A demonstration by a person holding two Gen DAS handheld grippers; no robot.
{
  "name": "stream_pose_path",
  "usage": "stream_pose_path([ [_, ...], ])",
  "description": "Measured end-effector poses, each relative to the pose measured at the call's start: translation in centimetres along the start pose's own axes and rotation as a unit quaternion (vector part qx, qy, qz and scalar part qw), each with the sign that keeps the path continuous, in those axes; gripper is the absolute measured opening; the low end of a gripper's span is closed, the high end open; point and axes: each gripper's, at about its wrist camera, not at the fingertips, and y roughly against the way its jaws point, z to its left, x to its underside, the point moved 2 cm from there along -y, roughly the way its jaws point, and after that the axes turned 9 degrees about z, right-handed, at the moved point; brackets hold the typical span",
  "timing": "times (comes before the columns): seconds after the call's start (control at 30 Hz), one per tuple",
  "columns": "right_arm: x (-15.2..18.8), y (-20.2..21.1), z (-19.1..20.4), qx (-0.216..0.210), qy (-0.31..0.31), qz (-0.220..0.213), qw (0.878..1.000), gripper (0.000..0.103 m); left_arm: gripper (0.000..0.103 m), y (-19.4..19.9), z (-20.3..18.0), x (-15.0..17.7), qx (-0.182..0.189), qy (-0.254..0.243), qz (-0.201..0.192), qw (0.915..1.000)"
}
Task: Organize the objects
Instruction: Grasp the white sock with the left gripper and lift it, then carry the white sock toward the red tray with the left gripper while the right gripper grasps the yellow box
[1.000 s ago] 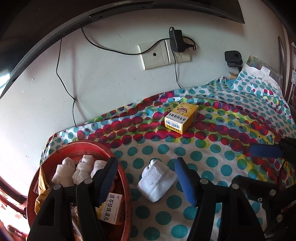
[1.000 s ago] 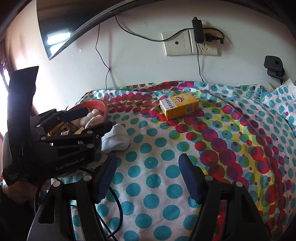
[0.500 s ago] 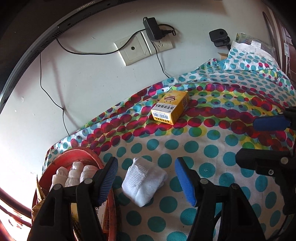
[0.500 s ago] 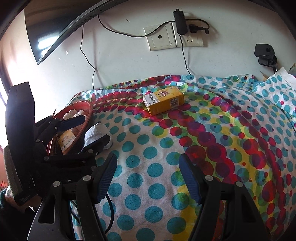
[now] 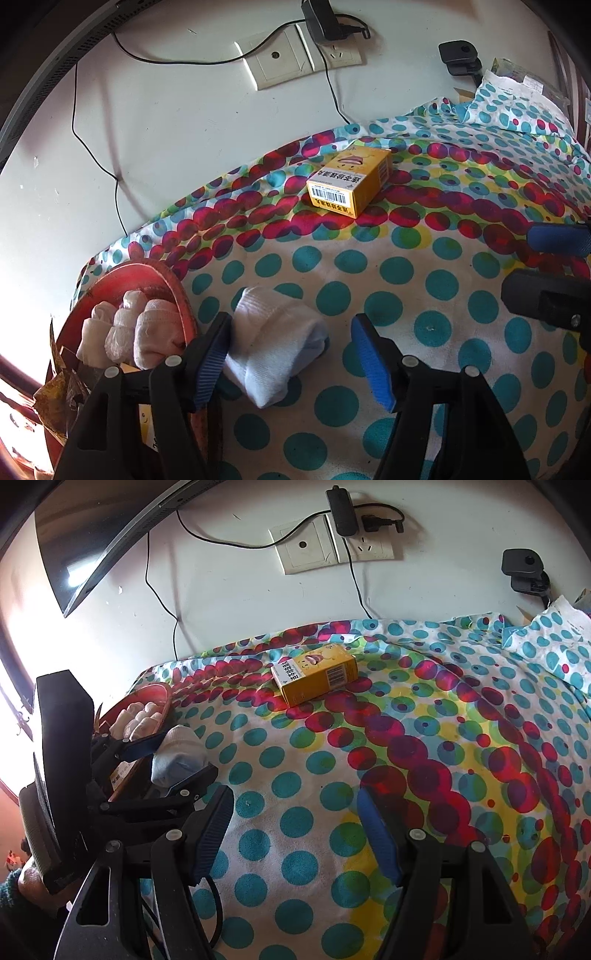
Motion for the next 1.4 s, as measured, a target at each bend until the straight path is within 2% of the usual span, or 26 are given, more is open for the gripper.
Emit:
stream_pose_path([
  [0.1, -0.1, -0.2, 0.0, -0.001, -0.001, -0.001, 1.000, 0.068, 0.069, -0.7, 0.6, 0.0, 0.004, 0.015, 0.016, 0.9998],
  [0.27, -0.6, -0.1, 0.1, 0.001, 0.002, -0.008, 1.000, 0.068, 0.069, -0.7, 0.4, 0.1, 0.003, 0.012, 0.015, 0.9998],
  [0.4, -1.4, 0.1, -0.1, 0.001, -0.001, -0.016, 1.000, 0.070, 0.069, -0.6, 0.9, 0.1, 0.024, 0.028, 0.011, 0.9993],
  [0.47, -1.6, 0.1, -0.1, 0.001, -0.001, -0.019, 1.000, 0.070, 0.066, -0.5, 0.8, 0.1, 0.020, 0.026, 0.009, 0.9994],
  [0.53, -2.0, 0.0, -0.1, 0.005, 0.001, -0.021, 1.000, 0.070, 0.050, -0.4, 1.1, 0.0, 0.009, 0.033, 0.005, 0.9994],
  [0.6, -2.5, -0.2, -0.1, 0.004, 0.006, -0.023, 1.000, 0.072, 0.050, -0.4, 1.7, 0.0, 0.027, 0.046, 0.005, 0.9985],
  [0.8, -5.3, -2.2, 0.3, 0.035, 0.053, -0.017, 0.998, 0.083, 0.047, 0.0, 2.7, 0.0, 0.067, 0.072, 0.006, 0.9951],
  [0.87, -6.4, -3.1, 0.5, 0.045, 0.077, -0.011, 0.996, 0.083, 0.047, 0.2, 2.8, 0.0, 0.077, 0.075, 0.003, 0.9942],
  [0.93, -7.6, -4.1, 0.6, 0.048, 0.098, -0.005, 0.994, 0.090, 0.047, 0.3, 3.0, 0.0, 0.090, 0.080, 0.002, 0.9928],
  [1.03, -8.9, -5.5, 0.9, 0.053, 0.127, 0.006, 0.990, 0.092, 0.047, 0.7, 3.4, 0.0, 0.106, 0.086, -0.005, 0.9906],
  [1.13, -10.2, -6.8, 1.0, 0.070, 0.164, 0.011, 0.984, 0.094, 0.047, 1.3, 3.7, -0.1, 0.111, 0.085, -0.018, 0.9900],
  [1.23, -11.0, -7.9, 0.8, 0.075, 0.174, 0.023, 0.982, 0.094, 0.047, 1.8, 3.8, -0.1, 0.109, 0.080, -0.032, 0.9903],
  [1.4, -11.4, -9.4, 0.5, 0.088, 0.187, 0.035, 0.978, 0.094, 0.047, 1.7, 4.3, -0.1, 0.108, 0.084, -0.030, 0.9901],
])
